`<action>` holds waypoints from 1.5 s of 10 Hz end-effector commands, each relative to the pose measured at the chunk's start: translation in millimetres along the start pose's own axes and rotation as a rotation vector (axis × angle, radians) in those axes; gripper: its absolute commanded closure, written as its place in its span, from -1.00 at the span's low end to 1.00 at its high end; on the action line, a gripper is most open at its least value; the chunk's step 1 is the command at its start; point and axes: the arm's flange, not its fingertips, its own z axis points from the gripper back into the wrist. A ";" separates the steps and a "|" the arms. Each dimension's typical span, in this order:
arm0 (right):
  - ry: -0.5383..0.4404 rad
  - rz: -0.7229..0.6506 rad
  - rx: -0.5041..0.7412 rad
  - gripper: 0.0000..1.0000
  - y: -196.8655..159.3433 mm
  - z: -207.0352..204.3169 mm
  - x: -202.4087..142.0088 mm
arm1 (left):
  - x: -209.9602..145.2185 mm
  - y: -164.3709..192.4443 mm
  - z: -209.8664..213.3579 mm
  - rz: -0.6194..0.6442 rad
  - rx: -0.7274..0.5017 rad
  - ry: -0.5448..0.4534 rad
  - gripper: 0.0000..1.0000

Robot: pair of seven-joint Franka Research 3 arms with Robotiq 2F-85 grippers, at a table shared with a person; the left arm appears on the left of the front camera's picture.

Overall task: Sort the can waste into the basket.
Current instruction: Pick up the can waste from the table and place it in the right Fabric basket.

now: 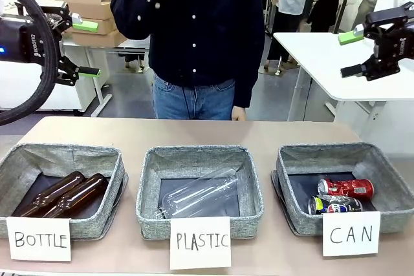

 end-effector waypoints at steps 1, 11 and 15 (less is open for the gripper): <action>0.003 0.021 0.002 -1.00 0.8 -1.9 -0.2 | 1.6 -2.2 1.2 -0.009 -0.009 -0.003 -1.00; 0.003 0.021 0.002 -1.00 0.8 -1.9 -0.2 | 1.6 -2.2 1.2 -0.009 -0.009 -0.003 -1.00; 0.003 0.021 0.002 -1.00 0.8 -1.9 -0.2 | 1.6 -2.2 1.2 -0.009 -0.009 -0.003 -1.00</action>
